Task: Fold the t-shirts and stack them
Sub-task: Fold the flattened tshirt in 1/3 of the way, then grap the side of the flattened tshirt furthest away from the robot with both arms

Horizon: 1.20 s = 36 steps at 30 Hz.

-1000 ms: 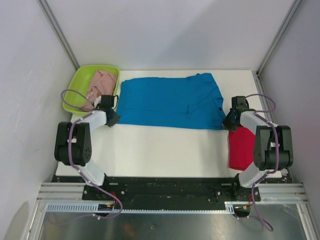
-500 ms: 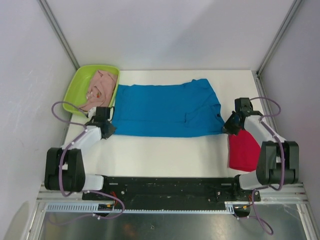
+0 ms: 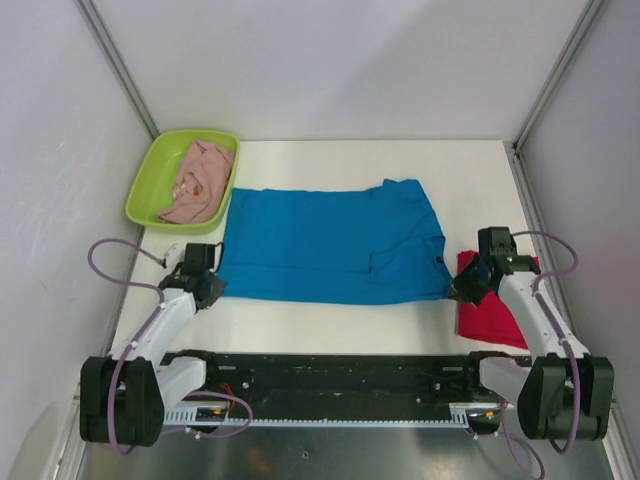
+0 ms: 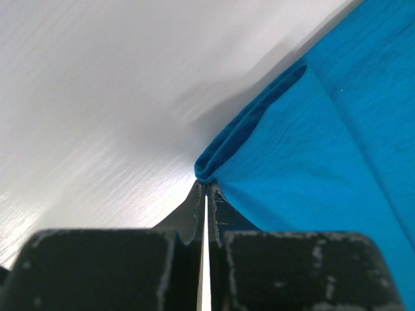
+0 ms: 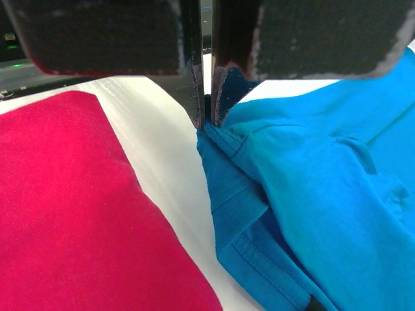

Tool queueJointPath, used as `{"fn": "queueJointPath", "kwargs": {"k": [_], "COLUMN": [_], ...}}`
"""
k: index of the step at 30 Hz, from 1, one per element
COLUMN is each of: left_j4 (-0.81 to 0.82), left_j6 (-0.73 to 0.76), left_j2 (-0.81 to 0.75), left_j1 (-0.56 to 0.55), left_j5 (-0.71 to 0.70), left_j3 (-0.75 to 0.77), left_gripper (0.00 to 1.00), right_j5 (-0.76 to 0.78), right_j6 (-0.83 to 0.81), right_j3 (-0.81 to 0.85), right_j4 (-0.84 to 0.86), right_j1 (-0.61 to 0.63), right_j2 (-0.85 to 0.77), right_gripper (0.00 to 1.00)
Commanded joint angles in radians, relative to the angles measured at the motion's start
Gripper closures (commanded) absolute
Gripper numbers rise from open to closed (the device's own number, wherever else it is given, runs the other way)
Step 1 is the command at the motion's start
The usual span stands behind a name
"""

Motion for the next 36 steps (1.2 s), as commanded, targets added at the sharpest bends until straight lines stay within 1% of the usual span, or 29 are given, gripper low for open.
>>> {"fn": "queueJointPath", "kwargs": {"k": [1, 7, 8, 9, 10, 13, 14, 16, 19, 21, 25, 29, 32, 36], "left_j4": [-0.031, -0.03, -0.031, -0.032, -0.031, -0.041, -0.049, -0.062, -0.064, -0.045, 0.013, 0.051, 0.055, 0.055], "left_j6": [-0.042, -0.043, -0.038, -0.03, -0.023, 0.013, 0.027, 0.063, 0.133, 0.202, 0.323, 0.387, 0.417, 0.455], "left_j2": [-0.043, -0.035, -0.034, -0.037, -0.045, -0.095, -0.115, -0.144, -0.132, -0.054, 0.129, 0.37, 0.574, 0.819], "left_j1": [-0.002, -0.001, -0.001, -0.001, -0.001, -0.001, -0.001, -0.001, -0.003, -0.021, -0.12, -0.184, -0.195, -0.196], "left_j5": [-0.048, -0.038, -0.031, -0.022, -0.014, -0.002, 0.0, -0.004, 0.014, 0.043, 0.006, -0.014, -0.036, -0.087], "left_j3": [-0.027, -0.038, -0.037, -0.035, -0.033, -0.006, 0.012, 0.063, 0.165, 0.251, 0.457, 0.675, 0.848, 1.077], "left_gripper": [1.0, 1.0, 0.96, 0.88, 0.77, 0.48, 0.43, 0.38, 0.37, 0.39, 0.45, 0.5, 0.51, 0.52], "right_j5": [0.002, -0.006, -0.013, -0.017, -0.017, -0.013, -0.015, -0.014, 0.024, 0.059, 0.085, 0.067, 0.059, 0.03], "right_j6": [0.017, -0.003, -0.011, -0.017, -0.025, -0.051, -0.058, -0.069, -0.069, -0.077, -0.093, -0.097, -0.113, -0.125], "right_j3": [-0.016, -0.024, -0.024, -0.024, -0.024, -0.012, 0.001, 0.04, 0.106, 0.163, 0.257, 0.339, 0.419, 0.471], "right_j4": [-0.072, -0.082, -0.082, -0.083, -0.084, -0.071, -0.064, -0.041, 0.048, 0.121, 0.297, 0.427, 0.468, 0.532], "right_j1": [-0.023, -0.036, -0.036, -0.036, -0.036, -0.036, -0.036, -0.022, 0.048, 0.1, 0.156, 0.158, 0.145, 0.103], "right_j2": [-0.079, -0.116, -0.116, -0.119, -0.125, -0.159, -0.168, -0.173, -0.133, -0.065, 0.085, 0.237, 0.35, 0.444], "right_gripper": [1.0, 1.0, 0.97, 0.92, 0.85, 0.59, 0.52, 0.45, 0.41, 0.41, 0.41, 0.42, 0.43, 0.43]}}
